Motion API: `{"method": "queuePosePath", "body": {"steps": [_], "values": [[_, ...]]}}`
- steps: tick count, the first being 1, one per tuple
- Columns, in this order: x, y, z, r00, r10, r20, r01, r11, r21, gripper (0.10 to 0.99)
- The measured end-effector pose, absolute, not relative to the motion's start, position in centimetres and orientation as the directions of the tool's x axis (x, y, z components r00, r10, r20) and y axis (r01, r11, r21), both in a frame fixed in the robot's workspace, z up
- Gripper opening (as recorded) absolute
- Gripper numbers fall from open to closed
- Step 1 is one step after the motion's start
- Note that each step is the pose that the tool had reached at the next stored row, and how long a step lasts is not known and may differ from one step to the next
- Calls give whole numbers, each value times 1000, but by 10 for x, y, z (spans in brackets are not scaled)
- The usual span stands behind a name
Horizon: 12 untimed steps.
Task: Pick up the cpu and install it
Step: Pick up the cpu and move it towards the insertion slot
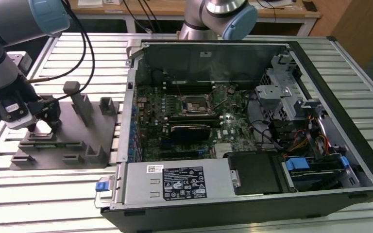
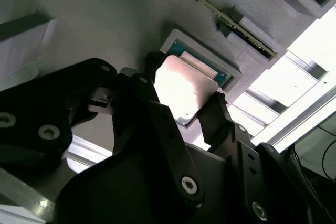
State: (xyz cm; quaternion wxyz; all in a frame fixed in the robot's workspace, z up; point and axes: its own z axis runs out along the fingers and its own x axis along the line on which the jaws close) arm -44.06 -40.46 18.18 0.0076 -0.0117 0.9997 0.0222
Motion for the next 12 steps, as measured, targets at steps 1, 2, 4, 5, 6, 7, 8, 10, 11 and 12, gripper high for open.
{"method": "queuePosePath", "body": {"steps": [1,2,4,5,6,7,8,10,11,12], "values": [[-441,-405,182,-1000,-23,-16,-24,999,44,565],[-441,-405,182,-1000,-23,-16,-24,999,44,565],[-441,-405,182,-1000,-23,-16,-24,999,44,565],[-441,-405,182,-1000,-23,-16,-24,999,44,565],[-441,-405,182,-1000,-23,-16,-23,999,44,565],[-441,-405,182,-1000,-23,-16,-23,999,44,565],[-441,-405,182,-1000,-23,-16,-23,999,44,565],[-441,-405,182,-1000,-23,-16,-23,999,44,565],[-441,-405,182,-1000,-23,-16,-23,999,44,565],[-441,-405,182,-1000,-23,-16,-23,999,44,565]]}}
